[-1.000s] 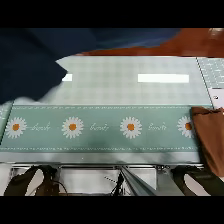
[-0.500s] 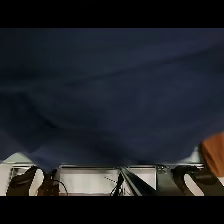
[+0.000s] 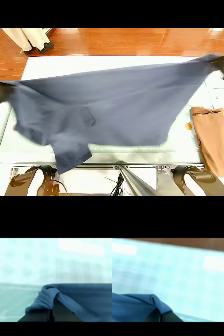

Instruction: Fold the shirts.

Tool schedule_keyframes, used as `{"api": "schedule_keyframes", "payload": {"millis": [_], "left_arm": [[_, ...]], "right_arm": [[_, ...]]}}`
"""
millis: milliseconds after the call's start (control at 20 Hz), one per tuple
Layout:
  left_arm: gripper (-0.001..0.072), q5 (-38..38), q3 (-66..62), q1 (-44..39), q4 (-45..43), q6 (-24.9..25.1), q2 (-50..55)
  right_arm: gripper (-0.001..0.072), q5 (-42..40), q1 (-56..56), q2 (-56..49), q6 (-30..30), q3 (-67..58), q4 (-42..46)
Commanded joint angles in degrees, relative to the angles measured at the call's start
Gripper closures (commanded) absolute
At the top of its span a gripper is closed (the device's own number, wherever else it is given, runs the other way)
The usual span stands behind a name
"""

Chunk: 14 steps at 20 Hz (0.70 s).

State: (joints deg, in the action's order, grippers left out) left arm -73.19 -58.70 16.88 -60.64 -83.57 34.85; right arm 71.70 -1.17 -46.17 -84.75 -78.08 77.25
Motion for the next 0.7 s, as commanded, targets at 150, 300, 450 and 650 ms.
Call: {"api": "schedule_keyframes", "payload": {"millis": [150,300,450,650], "left_arm": [[0.0689,18.23,8.68,-3.87,6.82,4.33,21.03],[0.0689,19.58,3.04,-6.71,9.31,4.50,31.26],[0.0334,20.24,-1.36,-9.29,10.58,4.44,36.63],[0.0003,11.82,-4.79,-5.99,9.55,1.90,38.10]], "right_arm": [[0.0696,-15.65,0.00,-26.14,0.92,-2.01,-4.31],[0.0695,-15.61,0.44,-40.37,-1.57,-12.46,-9.29],[0.0694,-14.29,3.08,-50.69,-4.11,-21.35,-19.98],[0.0085,-6.34,9.79,-55.52,-2.40,-24.94,-31.50]]}}
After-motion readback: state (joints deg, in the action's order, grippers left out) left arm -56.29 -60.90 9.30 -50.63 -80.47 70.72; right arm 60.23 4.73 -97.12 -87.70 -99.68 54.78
